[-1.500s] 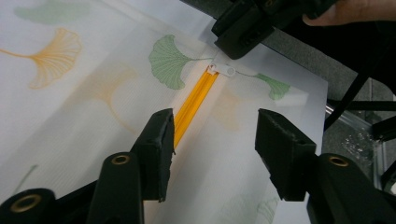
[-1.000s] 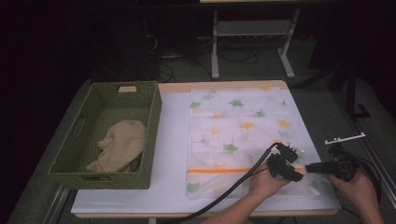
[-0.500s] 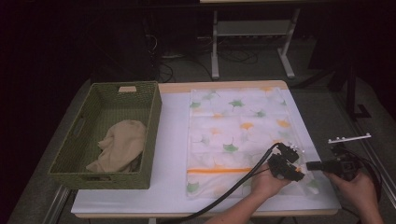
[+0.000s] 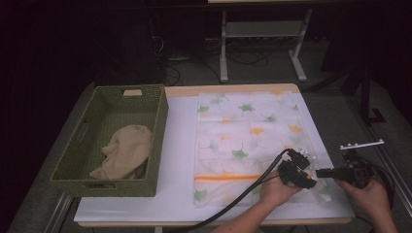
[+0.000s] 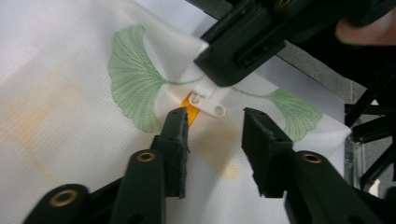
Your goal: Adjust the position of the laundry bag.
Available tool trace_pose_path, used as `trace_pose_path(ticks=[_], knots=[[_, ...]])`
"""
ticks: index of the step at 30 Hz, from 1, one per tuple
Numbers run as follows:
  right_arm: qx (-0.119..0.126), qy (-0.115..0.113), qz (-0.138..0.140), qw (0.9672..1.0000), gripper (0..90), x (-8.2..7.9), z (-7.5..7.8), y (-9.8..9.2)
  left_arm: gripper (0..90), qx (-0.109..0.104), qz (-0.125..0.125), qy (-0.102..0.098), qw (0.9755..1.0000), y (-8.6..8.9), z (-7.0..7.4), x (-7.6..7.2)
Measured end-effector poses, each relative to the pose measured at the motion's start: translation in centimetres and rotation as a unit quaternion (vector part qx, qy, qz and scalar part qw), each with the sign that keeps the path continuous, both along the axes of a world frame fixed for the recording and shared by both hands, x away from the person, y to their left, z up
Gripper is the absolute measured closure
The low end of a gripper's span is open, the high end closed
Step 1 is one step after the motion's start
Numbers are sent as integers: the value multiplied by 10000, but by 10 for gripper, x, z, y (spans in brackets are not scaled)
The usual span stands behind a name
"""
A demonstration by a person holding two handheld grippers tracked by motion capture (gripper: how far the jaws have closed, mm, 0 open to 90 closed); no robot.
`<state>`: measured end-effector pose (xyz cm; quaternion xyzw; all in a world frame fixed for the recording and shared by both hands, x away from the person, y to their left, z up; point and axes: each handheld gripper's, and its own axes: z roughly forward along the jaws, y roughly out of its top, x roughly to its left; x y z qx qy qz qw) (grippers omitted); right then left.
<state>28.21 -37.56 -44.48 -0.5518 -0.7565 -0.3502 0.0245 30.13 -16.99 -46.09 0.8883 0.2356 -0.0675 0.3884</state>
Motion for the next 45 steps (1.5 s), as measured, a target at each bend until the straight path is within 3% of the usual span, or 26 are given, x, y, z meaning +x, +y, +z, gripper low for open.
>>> trace_pose_path(ticks=[4,10,14,16,23,29,38,41,45], knots=[[193,-169,101,9996,832,-3,8,0,467,89,57,-281,9995,4,1,-6],[515,-388,226,9977,837,-5,16,1,479,-256,174,-48,9995,10,2,-3],[573,-454,245,9970,838,-6,19,4,578,-240,194,-109,9995,11,3,-1],[562,-471,268,9969,837,-6,19,5,603,-256,247,-32,9994,12,1,2],[635,-487,307,9963,839,-7,20,3,609,-342,167,-183,9991,12,2,3],[644,-468,309,9963,839,-7,20,3,686,-410,169,-25,9990,12,-2,8],[651,-376,253,9968,839,-7,14,-5,796,-459,78,-26,9989,11,-2,6],[651,-359,247,9969,839,-7,13,-6,828,-558,49,104,9984,11,-1,6],[652,-345,244,9970,838,-7,12,-6,875,-513,-3,104,9986,11,-2,5]])
